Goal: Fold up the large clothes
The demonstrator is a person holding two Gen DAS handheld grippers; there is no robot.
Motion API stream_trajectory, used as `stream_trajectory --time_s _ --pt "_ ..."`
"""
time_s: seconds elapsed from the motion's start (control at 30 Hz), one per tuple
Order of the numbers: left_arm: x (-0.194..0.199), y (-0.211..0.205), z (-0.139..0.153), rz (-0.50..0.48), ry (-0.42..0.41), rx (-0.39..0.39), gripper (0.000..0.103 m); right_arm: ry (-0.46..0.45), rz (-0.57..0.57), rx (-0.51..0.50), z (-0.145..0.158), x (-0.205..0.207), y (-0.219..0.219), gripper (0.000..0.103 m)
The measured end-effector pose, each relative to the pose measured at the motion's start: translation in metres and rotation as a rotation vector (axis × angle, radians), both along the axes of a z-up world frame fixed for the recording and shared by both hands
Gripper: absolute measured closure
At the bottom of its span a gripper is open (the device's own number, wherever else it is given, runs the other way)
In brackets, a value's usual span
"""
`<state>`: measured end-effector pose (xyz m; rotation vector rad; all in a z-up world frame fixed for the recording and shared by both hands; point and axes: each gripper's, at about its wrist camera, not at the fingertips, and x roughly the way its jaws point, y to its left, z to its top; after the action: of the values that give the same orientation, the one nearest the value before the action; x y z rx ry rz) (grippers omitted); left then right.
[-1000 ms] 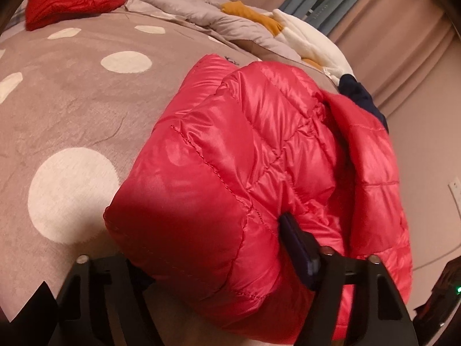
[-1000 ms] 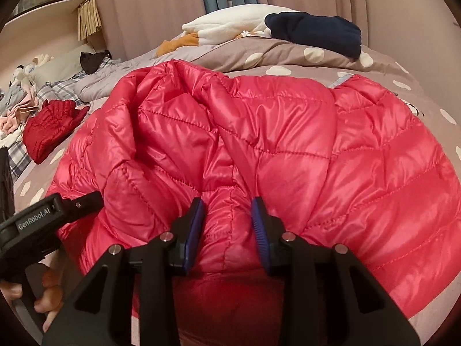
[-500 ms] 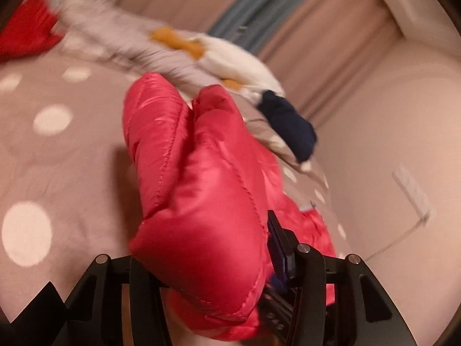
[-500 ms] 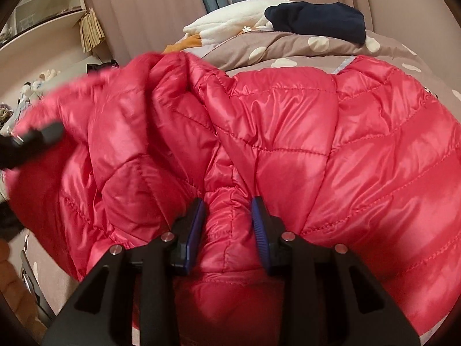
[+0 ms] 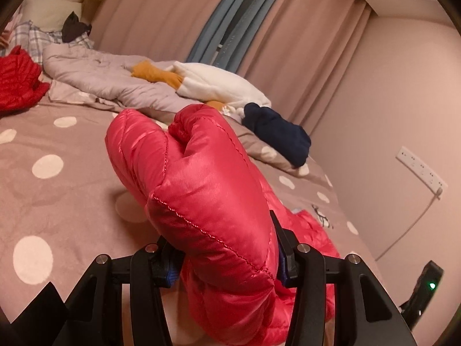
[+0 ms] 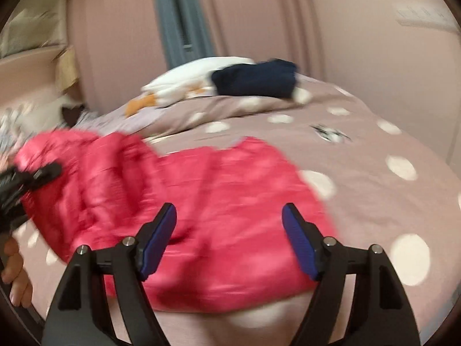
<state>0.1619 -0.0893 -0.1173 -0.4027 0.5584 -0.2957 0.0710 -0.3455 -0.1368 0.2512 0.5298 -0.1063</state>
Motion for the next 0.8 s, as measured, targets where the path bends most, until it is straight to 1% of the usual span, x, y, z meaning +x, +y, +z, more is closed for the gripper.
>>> stream_trajectory --time_s 0.03,0.07,0.13,0.17,0.2,0.23,0.3,0.33,0.4,0.43,0.47,0.5,0.53,0.57,0.63,0.67,0.73,0.8 --pt "0.002 0.0 0.001 0.001 -0.001 0.005 0.054 0.019 -0.035 0.048 -0.006 0.001 -0.018 0.031" --pt "0.004 -0.001 0.001 0.0 -0.003 0.011 0.054 0.038 -0.057 0.078 -0.011 0.003 -0.03 0.034" --pt "0.004 -0.001 0.002 -0.001 -0.01 0.02 0.054 0.087 -0.098 0.165 -0.031 0.008 -0.057 0.05" --pt "0.003 -0.003 0.002 -0.001 -0.019 0.026 0.054 0.128 -0.102 0.217 -0.047 0.01 -0.064 0.056" --pt "0.0 -0.004 0.002 -0.002 -0.027 0.03 0.054 0.145 -0.085 0.261 -0.059 0.012 -0.065 0.059" --pt "-0.001 -0.006 0.001 -0.04 -0.043 0.034 0.055 0.142 -0.073 0.282 -0.065 0.011 -0.061 0.059" --pt "-0.006 -0.015 0.003 -0.049 -0.064 0.079 0.056 0.141 -0.062 0.282 -0.074 0.012 -0.051 0.059" --pt "-0.007 -0.017 0.004 -0.056 -0.069 0.084 0.056 0.138 -0.065 0.301 -0.076 0.011 -0.048 0.059" --pt "-0.007 -0.021 0.006 -0.119 -0.081 0.051 0.058 0.134 -0.046 0.36 -0.077 0.007 -0.044 0.059" --pt "-0.006 -0.025 0.006 -0.148 -0.075 0.037 0.058 0.135 -0.016 0.384 -0.079 0.006 -0.04 0.059" --pt "-0.005 -0.031 0.006 -0.183 -0.073 0.033 0.058 0.138 0.01 0.371 -0.079 0.005 -0.036 0.059" --pt "-0.004 -0.039 0.005 -0.215 -0.076 0.045 0.058 0.139 0.024 0.349 -0.078 0.005 -0.032 0.059" --pt "-0.004 -0.049 0.002 -0.249 -0.077 0.073 0.058 0.137 0.034 0.327 -0.076 0.004 -0.029 0.059" --pt "-0.003 -0.06 -0.003 -0.277 -0.073 0.103 0.058 0.132 0.042 0.327 -0.076 0.003 -0.03 0.059" --pt "0.003 -0.076 -0.017 -0.293 -0.04 0.142 0.058 0.117 0.052 0.424 -0.082 0.001 -0.043 0.06" --pt "0.005 -0.079 -0.022 -0.289 -0.03 0.149 0.059 0.11 0.054 0.477 -0.085 -0.001 -0.05 0.063" --pt "0.006 -0.082 -0.027 -0.294 -0.023 0.15 0.058 0.1 0.061 0.537 -0.088 -0.003 -0.055 0.063" --pt "0.008 -0.083 -0.03 -0.315 -0.009 0.136 0.058 0.106 0.069 0.507 -0.087 -0.004 -0.051 0.062"
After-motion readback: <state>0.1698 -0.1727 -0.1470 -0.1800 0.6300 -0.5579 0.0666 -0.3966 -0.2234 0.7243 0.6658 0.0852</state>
